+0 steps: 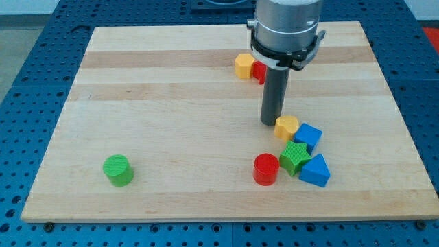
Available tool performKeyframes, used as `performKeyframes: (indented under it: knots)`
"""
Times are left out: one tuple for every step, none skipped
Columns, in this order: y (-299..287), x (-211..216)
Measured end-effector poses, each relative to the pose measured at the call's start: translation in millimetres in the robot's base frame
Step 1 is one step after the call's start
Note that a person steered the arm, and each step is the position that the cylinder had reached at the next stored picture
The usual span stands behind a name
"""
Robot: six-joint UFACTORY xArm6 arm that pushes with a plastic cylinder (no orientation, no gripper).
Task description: Move your arm towards center left
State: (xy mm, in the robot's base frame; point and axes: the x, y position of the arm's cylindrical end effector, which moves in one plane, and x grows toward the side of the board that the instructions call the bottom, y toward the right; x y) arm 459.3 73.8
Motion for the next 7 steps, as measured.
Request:
performKeyframes:
  knots:
    - [-0.9, 0.0]
    - [-19.2, 0.0]
    - [-34.9, 0.0]
    - [-62.1, 0.0]
    - [-102.9, 0.0]
    - [-140.3, 0.0]
    - [-169.4, 0.0]
